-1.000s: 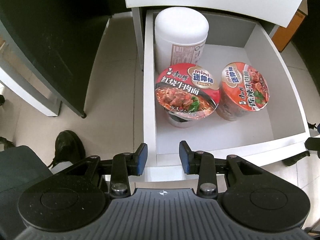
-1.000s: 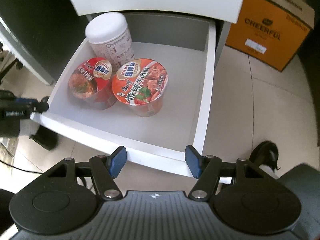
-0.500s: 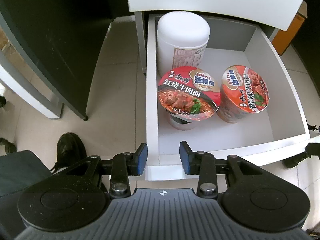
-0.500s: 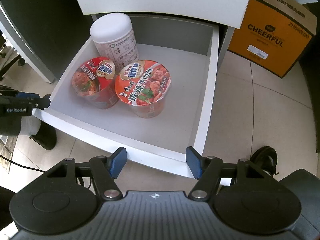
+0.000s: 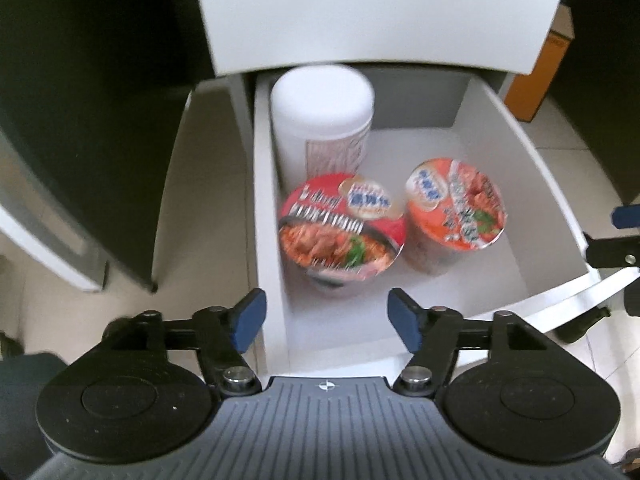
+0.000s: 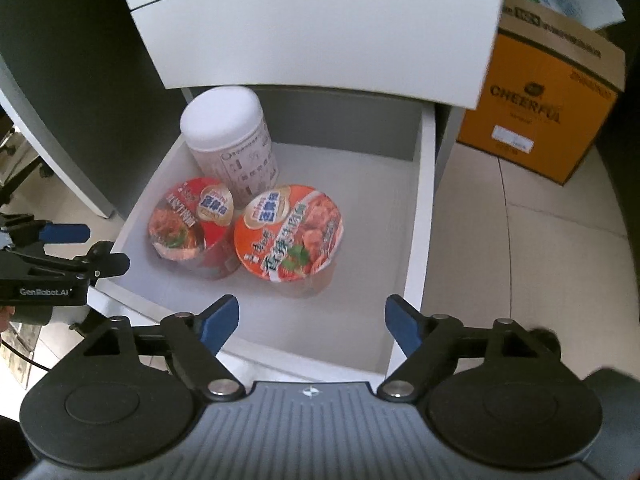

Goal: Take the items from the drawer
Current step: 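Grasp one mini noodle cup with the left tool while the right tool grasps the other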

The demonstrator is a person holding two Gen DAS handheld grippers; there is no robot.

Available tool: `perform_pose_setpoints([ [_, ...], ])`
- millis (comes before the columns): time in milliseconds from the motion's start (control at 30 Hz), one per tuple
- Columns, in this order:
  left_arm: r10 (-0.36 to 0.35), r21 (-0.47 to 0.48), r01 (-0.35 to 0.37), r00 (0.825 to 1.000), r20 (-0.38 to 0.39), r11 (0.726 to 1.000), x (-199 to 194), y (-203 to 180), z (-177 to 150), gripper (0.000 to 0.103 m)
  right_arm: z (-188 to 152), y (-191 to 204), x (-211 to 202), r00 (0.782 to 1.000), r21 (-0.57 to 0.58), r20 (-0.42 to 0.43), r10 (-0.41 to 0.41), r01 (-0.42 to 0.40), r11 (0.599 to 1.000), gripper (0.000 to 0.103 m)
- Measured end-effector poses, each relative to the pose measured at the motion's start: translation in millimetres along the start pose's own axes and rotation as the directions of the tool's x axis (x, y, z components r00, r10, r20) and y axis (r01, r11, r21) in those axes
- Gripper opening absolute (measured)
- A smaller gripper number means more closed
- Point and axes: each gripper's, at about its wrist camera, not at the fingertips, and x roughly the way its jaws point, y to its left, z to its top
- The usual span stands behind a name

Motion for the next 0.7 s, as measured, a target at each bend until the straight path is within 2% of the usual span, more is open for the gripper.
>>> perform_pose_setpoints([
  [167, -0.034, 0.016, 0.034, 0.998, 0.050, 0.999, -3.3, -4.9, 9.2, 0.082, 12.7, 5.9, 12.0, 0.999, -0.115, -0.031, 0.008, -0.011, 0.993, 0.098],
  [300, -0.087, 0.023, 0.086, 0.994, 0.068, 0.996, -2.0, -7.1, 24.2, 0.086, 22.5, 6.6, 23.9, 0.998, -0.211, -0.057, 0.018, -0.029, 0.977, 0.099],
  [467, -0.147, 0.045, 0.145, 0.989, 0.036, 0.988, 6.7, -11.0, 37.7, 0.090, 37.1, 7.5, 40.2, 0.994, -0.315, -0.093, 0.057, -0.083, 0.945, 0.103],
  [700, -0.160, 0.058, 0.160, 0.987, -0.005, 0.985, 14.1, -17.5, 37.6, 0.093, 57.9, 12.9, 77.1, 0.980, -0.423, -0.172, 0.098, -0.163, 0.891, 0.103],
])
